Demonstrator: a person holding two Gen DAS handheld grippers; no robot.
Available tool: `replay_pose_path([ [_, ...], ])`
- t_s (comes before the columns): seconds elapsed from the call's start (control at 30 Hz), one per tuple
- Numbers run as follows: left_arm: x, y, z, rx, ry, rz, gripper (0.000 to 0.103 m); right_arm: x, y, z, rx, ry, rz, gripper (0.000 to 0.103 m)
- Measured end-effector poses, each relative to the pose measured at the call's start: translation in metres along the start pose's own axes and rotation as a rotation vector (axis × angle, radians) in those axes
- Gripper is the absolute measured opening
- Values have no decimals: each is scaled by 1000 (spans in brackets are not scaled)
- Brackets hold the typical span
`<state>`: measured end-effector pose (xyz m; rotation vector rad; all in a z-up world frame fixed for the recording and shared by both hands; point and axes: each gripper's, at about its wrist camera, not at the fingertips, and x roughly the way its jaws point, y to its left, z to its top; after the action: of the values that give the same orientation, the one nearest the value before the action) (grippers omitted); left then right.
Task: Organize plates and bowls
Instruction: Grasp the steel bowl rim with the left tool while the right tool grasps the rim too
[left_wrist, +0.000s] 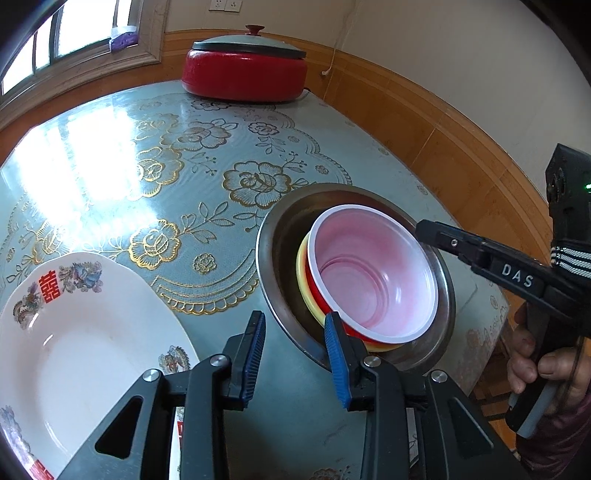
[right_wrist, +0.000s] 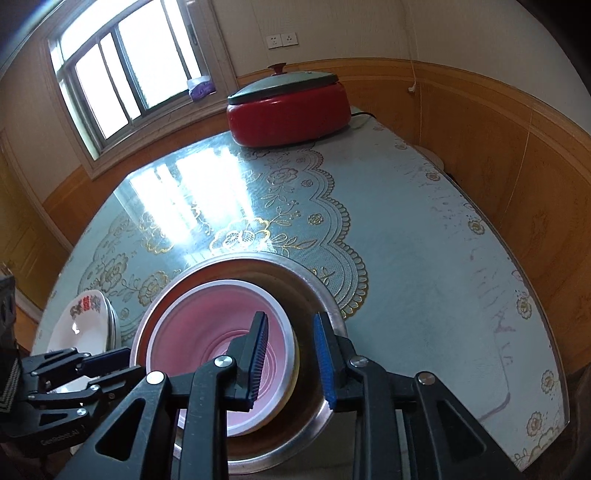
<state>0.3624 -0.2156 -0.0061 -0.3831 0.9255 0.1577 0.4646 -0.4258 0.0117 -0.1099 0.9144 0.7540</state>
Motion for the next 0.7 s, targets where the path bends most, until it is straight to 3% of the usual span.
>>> replay_pose_path([
  [0.33,4,-7,-3,20,16,-14,34,-17,-40,-14,176,10,18,25],
  [0.7,5,-9,-2,19,16,-19,37,-11,-52,-23,234,38,47,25],
])
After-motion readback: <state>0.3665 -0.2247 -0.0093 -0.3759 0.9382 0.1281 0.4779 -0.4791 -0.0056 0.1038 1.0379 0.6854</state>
